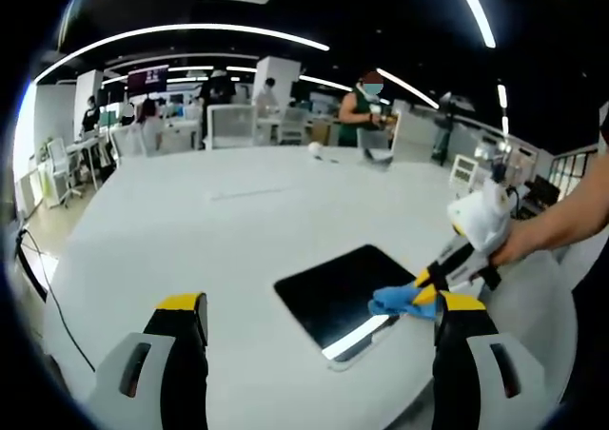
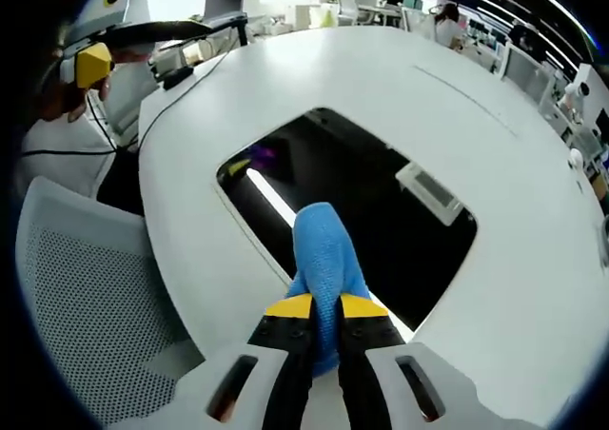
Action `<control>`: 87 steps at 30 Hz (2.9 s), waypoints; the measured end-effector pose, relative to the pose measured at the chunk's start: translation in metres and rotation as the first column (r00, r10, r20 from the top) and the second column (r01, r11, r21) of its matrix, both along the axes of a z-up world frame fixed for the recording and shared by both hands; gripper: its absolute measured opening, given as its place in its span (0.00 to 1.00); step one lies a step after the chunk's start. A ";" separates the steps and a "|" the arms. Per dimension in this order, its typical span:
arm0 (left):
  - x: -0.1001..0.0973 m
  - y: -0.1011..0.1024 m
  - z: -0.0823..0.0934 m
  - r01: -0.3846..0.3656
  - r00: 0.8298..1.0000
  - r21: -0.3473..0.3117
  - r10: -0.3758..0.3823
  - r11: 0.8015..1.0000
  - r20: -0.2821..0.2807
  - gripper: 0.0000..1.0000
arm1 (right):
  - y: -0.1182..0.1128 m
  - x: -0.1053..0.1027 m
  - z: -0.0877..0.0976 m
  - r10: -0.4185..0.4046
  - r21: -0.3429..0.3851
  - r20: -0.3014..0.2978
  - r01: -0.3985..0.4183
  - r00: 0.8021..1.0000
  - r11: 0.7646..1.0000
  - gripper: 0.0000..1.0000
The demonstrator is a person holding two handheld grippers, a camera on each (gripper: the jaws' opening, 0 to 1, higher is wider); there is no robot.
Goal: Wipe the mirror surface with the cleaning cloth until all visible marks leave the cleaned area.
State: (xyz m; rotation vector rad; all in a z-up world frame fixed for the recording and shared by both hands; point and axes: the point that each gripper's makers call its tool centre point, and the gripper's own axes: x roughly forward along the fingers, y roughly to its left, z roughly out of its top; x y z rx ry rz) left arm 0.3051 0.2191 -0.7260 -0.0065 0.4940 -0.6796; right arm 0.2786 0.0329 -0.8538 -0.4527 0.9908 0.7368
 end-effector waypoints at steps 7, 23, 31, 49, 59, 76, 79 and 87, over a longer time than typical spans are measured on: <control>-0.002 0.001 0.000 -0.003 1.000 0.003 0.003 1.000 0.001 1.00 | 0.000 0.000 0.000 0.002 0.002 -0.001 -0.002 1.000 1.000 0.03; -0.003 0.001 0.001 -0.006 1.000 0.005 0.006 1.000 0.003 1.00 | 0.000 -0.003 0.000 0.027 -0.003 -0.005 -0.027 1.000 1.000 0.03; -0.003 0.002 0.002 -0.005 1.000 0.012 0.005 1.000 0.004 1.00 | -0.002 -0.004 0.001 0.059 -0.005 -0.015 -0.059 0.998 0.998 0.03; -0.006 -0.002 0.002 -0.016 1.000 0.012 0.016 1.000 0.004 1.00 | -0.027 -0.004 0.000 0.066 -0.025 -0.041 -0.067 0.997 0.997 0.03; -0.007 -0.004 0.003 -0.018 1.000 0.012 0.018 1.000 0.005 1.00 | -0.038 -0.004 0.001 0.063 -0.031 -0.047 -0.064 0.997 0.997 0.03; -0.007 -0.006 0.001 -0.021 1.000 0.011 0.021 1.000 0.001 1.00 | -0.044 0.001 0.001 0.080 -0.053 -0.040 -0.082 0.996 0.995 0.03; -0.007 -0.006 0.001 -0.021 1.000 0.012 0.021 1.000 -0.001 1.00 | -0.045 0.002 0.000 0.079 -0.052 -0.040 -0.081 0.996 0.995 0.03; -0.006 -0.007 0.002 -0.020 1.000 0.006 0.020 1.000 -0.001 1.00 | -0.045 0.008 0.001 0.075 -0.053 -0.038 -0.077 0.996 0.996 0.03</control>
